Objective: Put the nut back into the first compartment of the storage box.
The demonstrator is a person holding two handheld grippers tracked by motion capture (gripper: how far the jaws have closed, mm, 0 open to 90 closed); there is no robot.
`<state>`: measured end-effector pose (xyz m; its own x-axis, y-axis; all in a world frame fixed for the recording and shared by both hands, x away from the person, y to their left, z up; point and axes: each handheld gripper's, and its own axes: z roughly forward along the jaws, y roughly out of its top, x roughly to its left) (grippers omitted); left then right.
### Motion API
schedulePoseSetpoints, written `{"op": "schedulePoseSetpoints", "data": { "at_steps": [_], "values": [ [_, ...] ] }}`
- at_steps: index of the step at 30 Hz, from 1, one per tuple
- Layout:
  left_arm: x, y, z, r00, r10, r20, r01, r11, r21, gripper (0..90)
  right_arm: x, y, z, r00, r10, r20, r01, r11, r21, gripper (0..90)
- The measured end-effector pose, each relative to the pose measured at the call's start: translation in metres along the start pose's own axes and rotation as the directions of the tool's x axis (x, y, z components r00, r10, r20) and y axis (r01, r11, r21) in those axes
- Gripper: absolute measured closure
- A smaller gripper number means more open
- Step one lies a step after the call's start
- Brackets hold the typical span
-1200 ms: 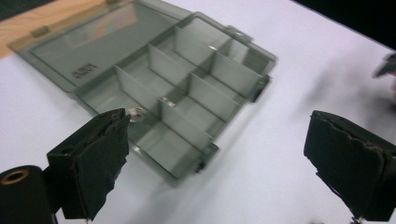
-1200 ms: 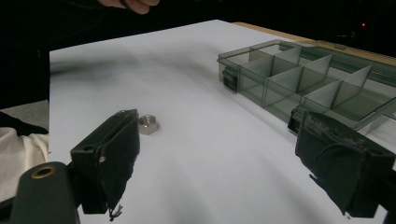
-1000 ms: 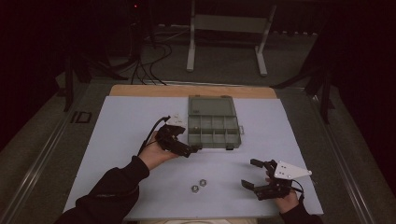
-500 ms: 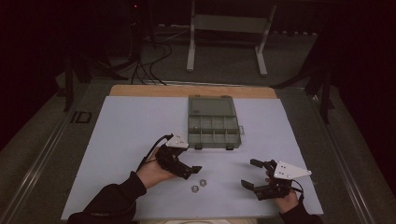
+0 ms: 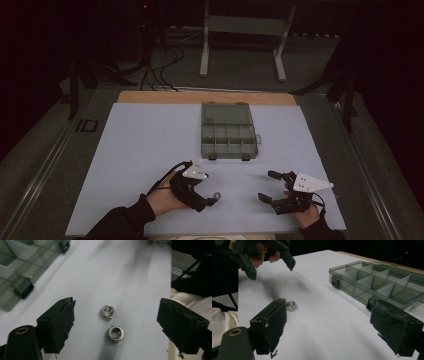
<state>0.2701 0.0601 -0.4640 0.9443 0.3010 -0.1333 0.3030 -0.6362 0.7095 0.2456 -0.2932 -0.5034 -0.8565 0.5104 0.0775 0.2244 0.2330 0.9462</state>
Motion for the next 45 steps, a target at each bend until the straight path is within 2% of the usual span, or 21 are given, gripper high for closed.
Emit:
{"op": "schedulePoseSetpoints", "data": {
  "at_steps": [4,7,14,16,21,26,28,36,42,45],
  "values": [
    [-0.002,-0.001,0.003,0.9999,0.004,0.014,-0.004,0.9999,0.016,18.4,0.000,0.000,0.000,1.0000,0.002,-0.001,-0.002,1.0000,-0.001,13.8],
    [-0.003,-0.004,0.007,0.9995,0.011,0.031,-0.012,0.9989,0.046,21.2,0.000,0.000,0.000,1.0000,-0.001,0.002,0.001,1.0000,0.001,13.8],
    [-0.004,-0.008,0.017,0.9994,0.026,0.023,-0.028,0.9926,0.118,28.2,0.000,0.000,0.000,1.0000,-0.001,0.000,0.001,1.0000,-0.001,13.8],
    [-0.003,-0.010,0.021,0.9994,0.025,0.022,-0.028,0.9883,0.150,34.7,0.000,0.000,0.000,1.0000,-0.001,0.000,0.001,1.0000,0.000,13.8],
    [-0.003,-0.013,0.029,0.9989,0.035,0.031,-0.040,0.9790,0.200,44.8,0.000,0.000,0.000,1.0000,-0.001,-0.001,0.001,1.0000,0.000,13.8],
    [-0.005,-0.011,0.036,0.9963,0.073,0.045,-0.082,0.9663,0.244,55.2,0.001,0.000,0.000,1.0000,-0.003,-0.002,0.003,1.0000,0.001,13.8],
    [-0.006,-0.010,0.038,0.9950,0.093,0.037,-0.099,0.9592,0.265,56.6,0.001,0.000,0.000,1.0000,-0.003,-0.002,0.003,1.0000,0.001,13.8],
    [-0.007,-0.006,0.043,0.9918,0.123,0.032,-0.127,0.9385,0.321,63.5,0.001,0.000,0.000,1.0000,-0.005,-0.002,0.005,1.0000,0.000,13.9],
    [-0.006,-0.001,0.046,0.9919,0.122,0.034,-0.126,0.9254,0.357,67.0,0.001,0.000,0.000,1.0000,-0.005,-0.002,0.005,1.0000,0.001,13.8],
    [-0.006,0.002,0.047,0.9925,0.119,0.031,-0.121,0.9155,0.383,67.3,0.001,0.001,0.000,1.0000,-0.007,-0.003,0.007,1.0000,0.002,13.8]
  ]
}}
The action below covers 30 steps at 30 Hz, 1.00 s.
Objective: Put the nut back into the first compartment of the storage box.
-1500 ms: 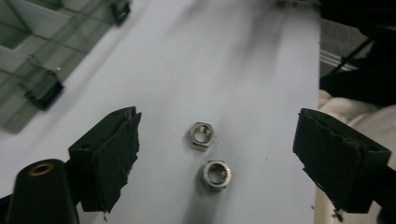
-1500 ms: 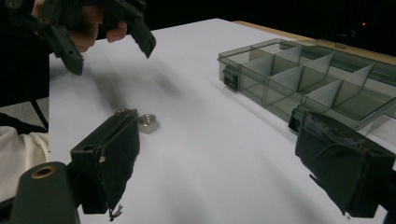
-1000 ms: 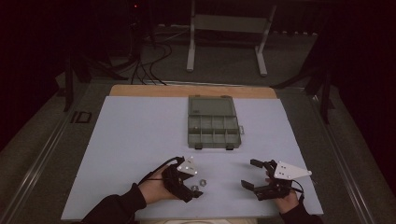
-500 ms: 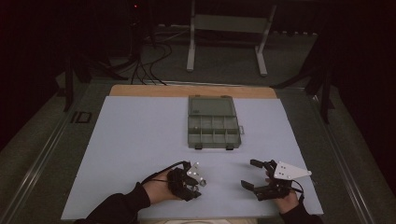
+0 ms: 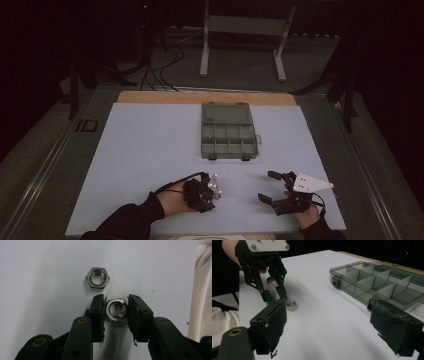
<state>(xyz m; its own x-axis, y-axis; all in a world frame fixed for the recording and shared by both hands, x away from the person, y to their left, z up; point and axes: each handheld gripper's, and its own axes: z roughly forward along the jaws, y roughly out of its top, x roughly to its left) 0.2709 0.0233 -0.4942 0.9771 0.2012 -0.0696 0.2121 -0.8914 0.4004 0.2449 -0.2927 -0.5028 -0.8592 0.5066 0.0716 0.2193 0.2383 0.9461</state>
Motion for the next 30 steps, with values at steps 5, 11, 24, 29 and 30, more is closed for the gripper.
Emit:
{"op": "schedulePoseSetpoints", "data": {
  "at_steps": [5,11,24,29,30],
  "values": [
    [-0.002,0.006,0.001,0.9997,0.008,-0.021,-0.008,0.9991,0.041,69.7,0.000,0.000,0.000,1.0000,0.000,0.001,0.000,1.0000,0.001,13.9],
    [-0.002,0.004,0.000,0.9998,-0.005,-0.020,0.006,0.9995,0.030,70.7,0.000,0.000,0.000,1.0000,0.001,0.001,-0.001,1.0000,0.000,13.8],
    [0.004,0.004,-0.023,0.9994,-0.032,-0.015,0.032,0.9993,-0.019,70.6,0.000,0.000,0.000,1.0000,0.000,0.002,0.000,1.0000,0.001,13.8],
    [0.010,0.009,-0.038,0.9983,-0.040,-0.041,0.038,0.9980,-0.051,70.6,0.000,0.000,0.000,1.0000,0.000,0.002,0.000,1.0000,0.001,13.8],
    [0.012,0.011,-0.041,0.9982,-0.043,-0.042,0.041,0.9975,-0.058,70.6,0.000,0.000,0.000,1.0000,0.000,0.002,0.000,1.0000,0.001,13.9]
  ]
}}
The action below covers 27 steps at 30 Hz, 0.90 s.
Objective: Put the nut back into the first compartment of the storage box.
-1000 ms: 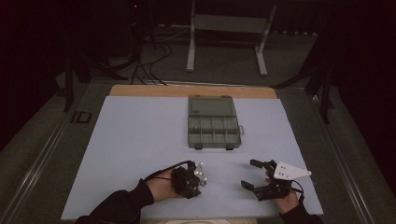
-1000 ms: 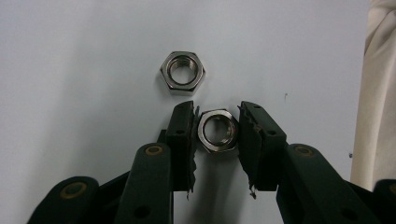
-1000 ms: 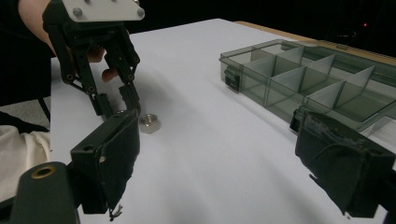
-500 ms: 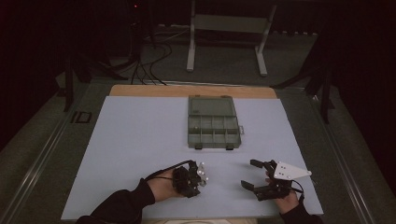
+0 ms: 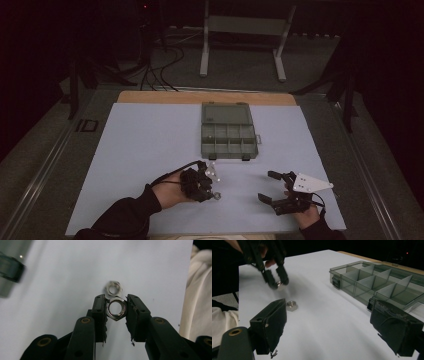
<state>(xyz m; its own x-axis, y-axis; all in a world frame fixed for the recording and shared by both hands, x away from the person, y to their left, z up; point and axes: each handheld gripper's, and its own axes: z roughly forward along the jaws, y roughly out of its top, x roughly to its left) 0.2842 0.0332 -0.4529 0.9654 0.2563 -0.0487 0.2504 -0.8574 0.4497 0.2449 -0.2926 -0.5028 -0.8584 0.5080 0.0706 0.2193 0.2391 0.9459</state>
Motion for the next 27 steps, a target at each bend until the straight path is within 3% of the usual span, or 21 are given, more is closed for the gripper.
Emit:
{"op": "schedulePoseSetpoints", "data": {
  "at_steps": [11,18,27],
  "values": [
    [0.027,0.012,-0.023,0.9962,-0.060,-0.063,0.056,0.9964,-0.064,70.6,0.000,0.000,0.000,1.0000,0.002,-0.001,-0.002,1.0000,0.001,13.9],
    [0.050,0.016,-0.028,0.9882,-0.115,-0.101,0.105,0.9893,-0.102,70.6,0.000,0.000,0.000,1.0000,-0.001,0.002,0.001,1.0000,0.004,13.9],
    [0.068,0.023,-0.034,0.9763,-0.160,-0.146,0.142,0.9819,-0.125,70.6,0.000,0.000,0.000,1.0000,-0.002,0.002,0.002,1.0000,0.004,13.9]
  ]
}}
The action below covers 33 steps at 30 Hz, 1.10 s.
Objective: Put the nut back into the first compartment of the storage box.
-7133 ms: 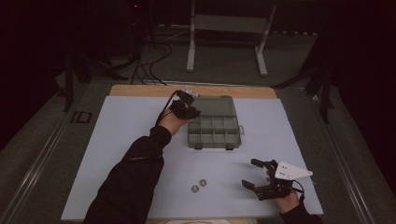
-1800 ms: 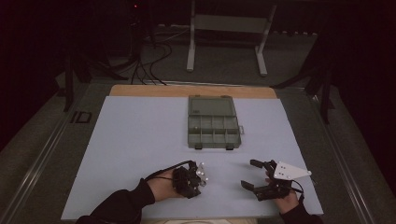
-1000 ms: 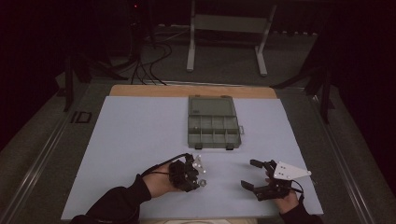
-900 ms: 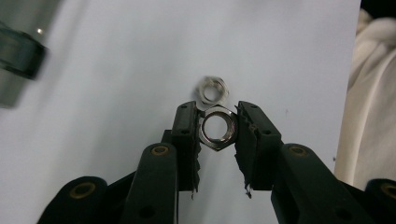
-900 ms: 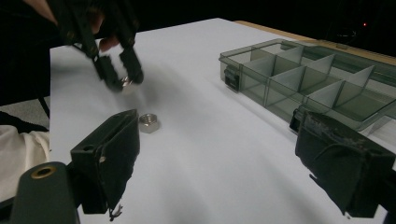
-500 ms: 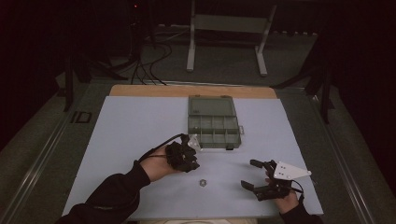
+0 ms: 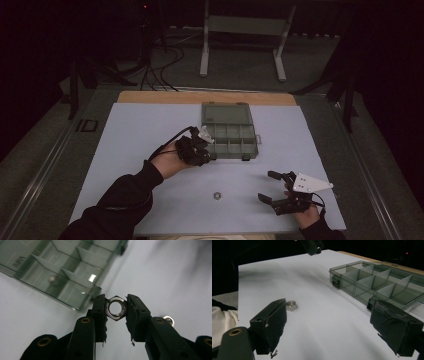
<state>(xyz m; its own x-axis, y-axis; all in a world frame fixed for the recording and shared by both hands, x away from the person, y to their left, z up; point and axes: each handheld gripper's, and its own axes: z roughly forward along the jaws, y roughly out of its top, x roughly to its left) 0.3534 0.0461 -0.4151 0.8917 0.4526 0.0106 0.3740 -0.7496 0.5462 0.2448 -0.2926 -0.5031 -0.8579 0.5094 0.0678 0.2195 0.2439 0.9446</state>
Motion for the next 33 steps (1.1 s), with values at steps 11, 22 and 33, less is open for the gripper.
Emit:
{"op": "schedulePoseSetpoints", "data": {
  "at_steps": [11,22,33],
  "values": [
    [0.019,0.013,-0.002,0.9969,-0.054,-0.057,0.051,0.9974,-0.050,70.6,-0.001,0.000,0.000,1.0000,0.005,0.000,-0.005,1.0000,-0.006,13.9],
    [0.041,0.027,-0.001,0.9895,-0.119,-0.083,0.110,0.9883,-0.106,70.6,-0.001,0.000,0.000,1.0000,0.007,-0.005,-0.007,1.0000,-0.003,13.8],
    [0.068,0.035,0.013,0.9686,-0.224,-0.109,0.209,0.9687,-0.134,70.6,0.000,0.000,0.000,1.0000,0.006,-0.005,-0.006,1.0000,-0.002,13.8]
  ]
}}
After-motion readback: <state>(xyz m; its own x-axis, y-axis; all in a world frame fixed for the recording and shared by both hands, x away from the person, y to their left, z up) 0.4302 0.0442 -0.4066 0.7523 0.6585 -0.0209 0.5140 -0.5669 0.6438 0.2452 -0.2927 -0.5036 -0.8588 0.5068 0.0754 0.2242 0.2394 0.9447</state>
